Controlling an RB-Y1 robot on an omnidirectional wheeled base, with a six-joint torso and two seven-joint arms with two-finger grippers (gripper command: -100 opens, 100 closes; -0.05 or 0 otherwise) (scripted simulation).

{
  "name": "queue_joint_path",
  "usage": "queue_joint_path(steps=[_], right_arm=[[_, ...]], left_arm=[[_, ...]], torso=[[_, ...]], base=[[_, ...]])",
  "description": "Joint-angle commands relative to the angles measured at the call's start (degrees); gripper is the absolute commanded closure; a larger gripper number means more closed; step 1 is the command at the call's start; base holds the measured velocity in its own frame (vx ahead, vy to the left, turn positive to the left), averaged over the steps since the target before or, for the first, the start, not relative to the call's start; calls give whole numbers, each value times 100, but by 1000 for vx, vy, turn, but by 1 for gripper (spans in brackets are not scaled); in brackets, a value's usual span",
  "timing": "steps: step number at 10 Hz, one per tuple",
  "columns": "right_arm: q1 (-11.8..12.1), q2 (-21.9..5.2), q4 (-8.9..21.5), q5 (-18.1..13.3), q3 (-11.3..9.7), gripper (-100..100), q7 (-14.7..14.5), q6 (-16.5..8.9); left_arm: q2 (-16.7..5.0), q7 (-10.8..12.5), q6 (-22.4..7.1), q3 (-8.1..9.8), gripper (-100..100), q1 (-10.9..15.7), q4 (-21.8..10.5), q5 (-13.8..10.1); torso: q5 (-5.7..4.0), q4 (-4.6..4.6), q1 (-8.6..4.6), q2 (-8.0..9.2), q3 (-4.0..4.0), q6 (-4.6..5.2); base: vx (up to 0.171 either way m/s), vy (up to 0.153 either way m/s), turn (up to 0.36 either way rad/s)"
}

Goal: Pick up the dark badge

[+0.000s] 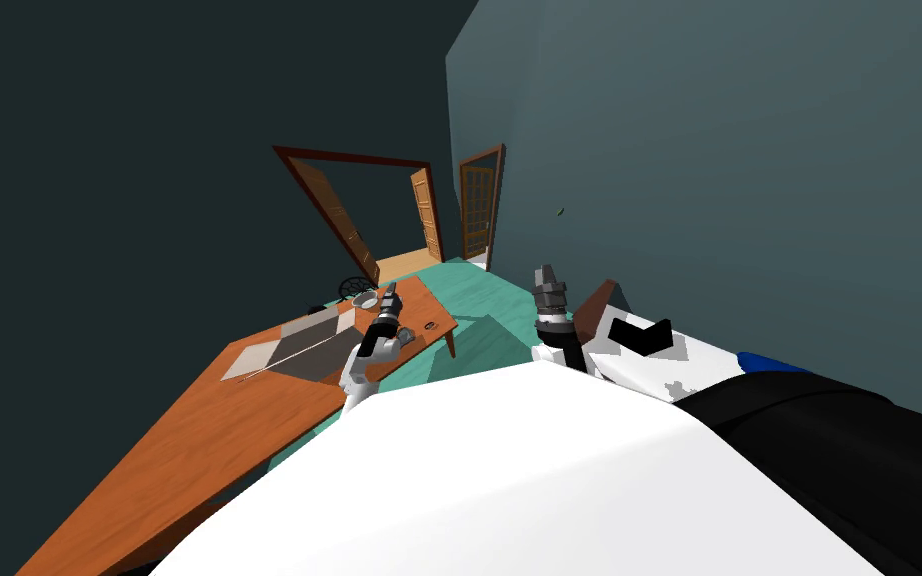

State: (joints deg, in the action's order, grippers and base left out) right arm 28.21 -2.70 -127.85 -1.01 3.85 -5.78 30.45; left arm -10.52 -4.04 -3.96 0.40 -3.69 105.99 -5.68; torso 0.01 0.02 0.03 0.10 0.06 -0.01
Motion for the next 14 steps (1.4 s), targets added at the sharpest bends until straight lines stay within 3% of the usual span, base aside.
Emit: queue_joint_path(steps=[1,2,3,4,5,6,7,10,12,13,14], right_arm=[[0,0,0,0,0,0,0,0],[1,0,0,0,0,0,0,0],[0,0,0,0,0,0,0,0],[1,0,0,0,0,0,0,0],[0,0,0,0,0,0,0,0],[1,0,0,0,0,0,0,0],[0,0,0,0,0,0,0,0],[1,0,0,0,0,0,0,0],[1,0,0,0,1,0,0,0],[1,0,0,0,1,0,0,0],[1,0,0,0,0,0,0,0]], left_arm=[[8,-33,-226,3,-100,97,-163,-22],[-14,-58,-438,21,-100,306,-396,-89],[-14,-58,-516,21,-100,306,-468,-89],[-38,-76,-715,37,-100,515,-732,-157],[-38,-76,-808,37,-100,515,-786,-157],[-64,-87,-1037,51,-100,724,-937,-226],[-64,-87,-1103,51,-100,724,-1087,-226],[-121,-83,-1577,74,-100,1130,-1583,-368],[-121,-83,-1692,74,-100,1137,-1802,-368],[-153,-69,-1947,83,-100,1339,-1991,-440],[-153,-69,-1984,83,-100,1339,-2158,-440]], torso=[[0,0,0,0,0,0],[0,0,0,-1,0,-3],[0,0,1,-1,0,0],[1,-1,3,-2,-1,-3],[0,0,1,0,0,-1],[0,0,3,-2,-1,-4],[0,0,3,-3,-1,-1],[1,-2,3,-6,-3,-5],[1,-2,3,-7,-4,-5],[0,-2,3,-9,-5,-5],[0,-2,3,-11,-6,-2]], base=[[-30,-2,-65],[-32,1,-128],[-27,6,-63],[-32,3,-109],[-26,4,-60],[-25,3,-102],[-19,2,-60],[-16,3,-94],[-9,4,-26],[-5,1,-102],[-5,5,-64]])
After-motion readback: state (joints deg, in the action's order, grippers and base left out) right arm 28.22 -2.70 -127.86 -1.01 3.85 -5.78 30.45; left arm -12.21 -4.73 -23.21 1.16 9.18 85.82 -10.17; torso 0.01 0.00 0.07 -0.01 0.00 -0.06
